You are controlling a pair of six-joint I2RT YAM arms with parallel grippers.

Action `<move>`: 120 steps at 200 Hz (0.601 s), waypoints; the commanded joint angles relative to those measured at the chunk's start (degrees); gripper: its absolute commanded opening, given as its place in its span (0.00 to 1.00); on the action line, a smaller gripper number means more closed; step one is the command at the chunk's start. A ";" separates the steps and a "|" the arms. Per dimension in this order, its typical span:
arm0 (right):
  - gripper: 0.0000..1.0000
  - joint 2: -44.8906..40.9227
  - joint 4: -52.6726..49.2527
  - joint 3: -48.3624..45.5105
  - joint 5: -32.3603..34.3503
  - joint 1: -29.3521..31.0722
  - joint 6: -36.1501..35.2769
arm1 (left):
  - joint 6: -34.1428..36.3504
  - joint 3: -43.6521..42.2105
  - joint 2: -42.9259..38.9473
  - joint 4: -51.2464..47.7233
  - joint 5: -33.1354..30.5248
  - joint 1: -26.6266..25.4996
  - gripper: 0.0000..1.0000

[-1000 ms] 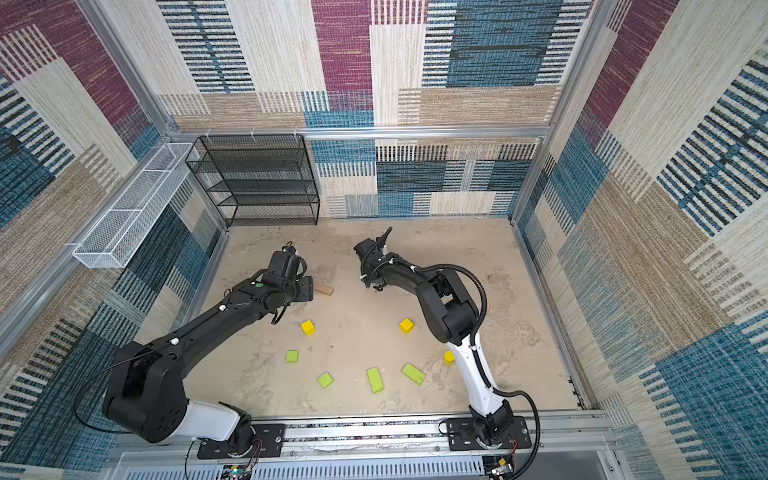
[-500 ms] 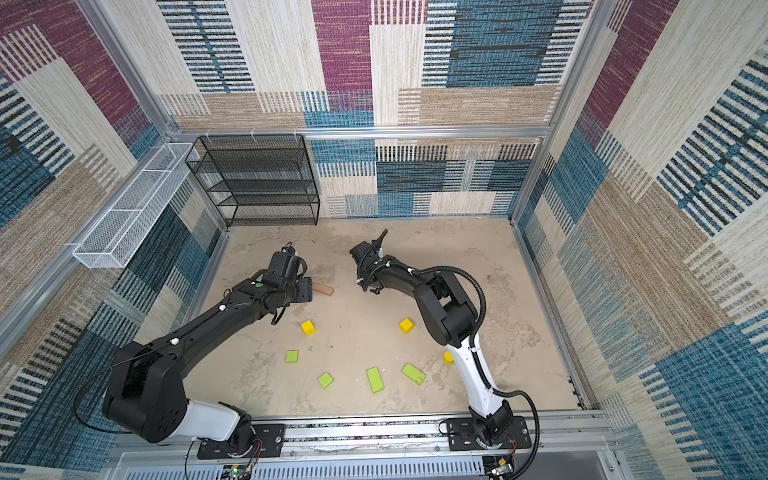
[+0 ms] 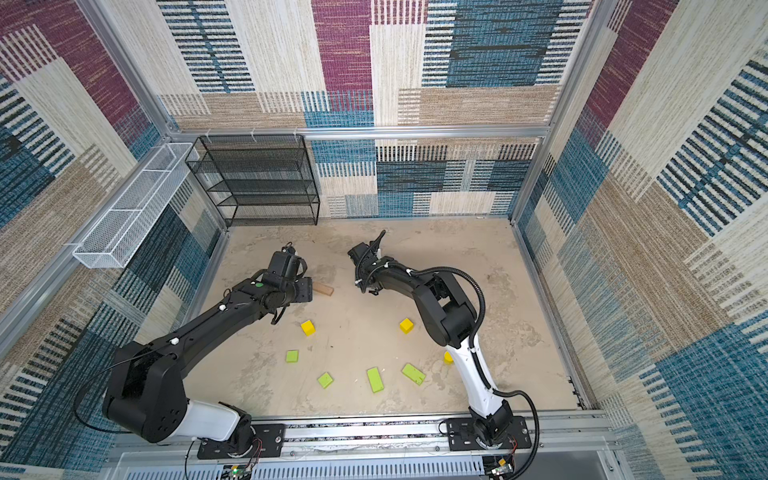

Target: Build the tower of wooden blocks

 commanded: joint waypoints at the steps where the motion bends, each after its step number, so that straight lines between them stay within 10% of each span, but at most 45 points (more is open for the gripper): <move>1: 0.83 0.30 -3.81 -0.52 -1.91 0.06 0.25 | 1.47 0.53 0.12 -0.55 -0.88 -0.04 0.70; 120: 0.74 -0.39 -2.02 -2.15 -3.41 0.08 -3.45 | 1.74 0.50 -0.04 -1.22 -1.67 -0.02 0.70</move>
